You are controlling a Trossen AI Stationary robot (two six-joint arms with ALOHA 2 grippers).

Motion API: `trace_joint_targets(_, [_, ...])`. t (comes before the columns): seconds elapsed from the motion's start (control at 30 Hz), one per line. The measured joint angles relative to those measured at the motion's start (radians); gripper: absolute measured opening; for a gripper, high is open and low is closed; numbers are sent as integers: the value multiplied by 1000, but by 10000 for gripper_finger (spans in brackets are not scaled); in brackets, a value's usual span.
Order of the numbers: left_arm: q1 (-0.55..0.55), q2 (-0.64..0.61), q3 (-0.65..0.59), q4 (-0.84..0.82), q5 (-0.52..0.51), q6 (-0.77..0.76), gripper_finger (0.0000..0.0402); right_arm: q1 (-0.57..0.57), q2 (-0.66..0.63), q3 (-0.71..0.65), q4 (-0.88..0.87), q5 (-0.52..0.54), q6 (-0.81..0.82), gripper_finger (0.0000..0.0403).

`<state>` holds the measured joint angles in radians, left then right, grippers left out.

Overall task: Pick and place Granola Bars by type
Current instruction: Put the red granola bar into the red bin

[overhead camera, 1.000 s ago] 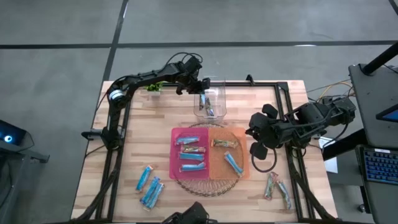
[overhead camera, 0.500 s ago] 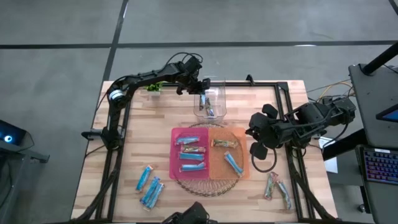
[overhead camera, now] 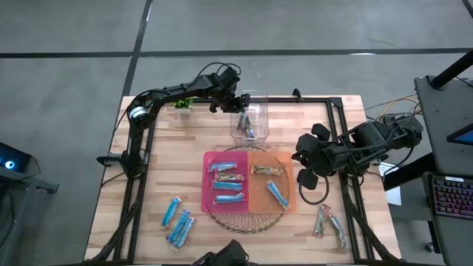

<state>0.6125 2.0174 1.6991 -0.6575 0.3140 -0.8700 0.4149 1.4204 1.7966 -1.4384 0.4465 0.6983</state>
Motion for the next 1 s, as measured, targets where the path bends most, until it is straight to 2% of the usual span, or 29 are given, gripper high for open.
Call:
trace_joint_targets(0.6, [-1,-3,4,-13,25,-7,119,0,0,0,3,0,0,8])
trace_joint_targets(0.7, [-4,-7,3,-14,25,7,88,0,0,0,4,0,0,8])
trace_joint_targets(0.83, [-10,-21,8,-18,17,31,14,0,0,0,5,0,-2,8])
trace_joint_targets(1.0, [-19,-64,8,-22,3,56,1,0,0,0,5,0,-2,8])
